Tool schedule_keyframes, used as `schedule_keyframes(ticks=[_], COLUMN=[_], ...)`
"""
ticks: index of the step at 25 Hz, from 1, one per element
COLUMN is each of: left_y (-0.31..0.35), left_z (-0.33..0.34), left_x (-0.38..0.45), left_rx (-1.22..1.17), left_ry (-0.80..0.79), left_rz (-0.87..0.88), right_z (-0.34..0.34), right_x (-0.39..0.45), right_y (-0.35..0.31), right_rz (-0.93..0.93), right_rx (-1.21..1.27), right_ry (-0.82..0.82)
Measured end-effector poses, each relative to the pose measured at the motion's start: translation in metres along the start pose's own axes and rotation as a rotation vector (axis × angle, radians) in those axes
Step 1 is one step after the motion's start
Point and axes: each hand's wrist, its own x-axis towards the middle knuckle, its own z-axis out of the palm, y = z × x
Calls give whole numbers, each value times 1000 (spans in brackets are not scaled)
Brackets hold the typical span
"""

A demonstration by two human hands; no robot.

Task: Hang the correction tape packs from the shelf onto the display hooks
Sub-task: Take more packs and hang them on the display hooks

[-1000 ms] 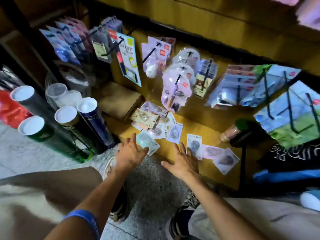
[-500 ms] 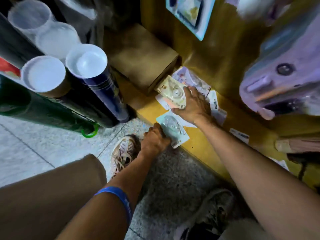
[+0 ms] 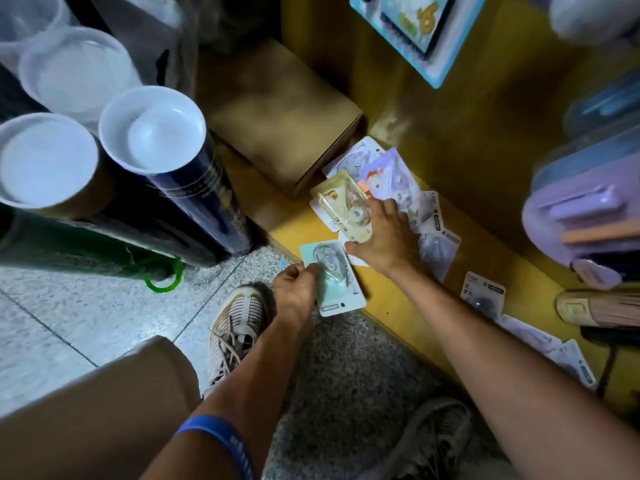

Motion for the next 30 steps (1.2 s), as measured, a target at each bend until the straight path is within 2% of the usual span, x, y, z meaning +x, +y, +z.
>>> schedule_keyframes(ticks=[3, 4, 7, 9, 12, 14, 17, 18, 20, 22, 24, 27, 30], left_y=[9, 11, 14, 10, 8, 14, 18, 18, 15, 12, 11, 13, 16], left_z=[2, 4, 14, 19, 18, 15, 13, 12, 9, 9, 11, 14, 10], left_x=[-16, -19, -28, -29, -27, -24, -19, -19, -18, -24, -31, -45, -76], left_rx=[4, -31, -145, -93, -16, -77, -105, -117, -115, -33, -17, -30, -34], left_ry=[39, 7, -240, -338, -214, -191, -176, -185, -203, -171, -161, -144, -201], left_rz=[90, 79, -48, -10, 63, 52, 64, 65, 70, 98, 113, 123, 157], right_z=[3, 4, 3, 2, 0, -8, -18, -20, -17, -16, -22, -36, -62], right_x=[-39, -55, -90, -99, -90, -67, -8, 14, 43, 55, 52, 27, -15], right_y=[3, 3, -1, -5, 3, 14, 34, 40, 49, 50, 47, 45, 43], right_rz=[156, 178, 148, 68, -74, -74, 135, 234, 351, 368, 381, 448, 597], right_rx=[312, 355, 239, 138, 269, 397, 324, 261, 210, 197, 196, 336, 689], right_ry=[23, 33, 8, -12, -157, -130, 148, 163, 64, 3, 21, 148, 221])
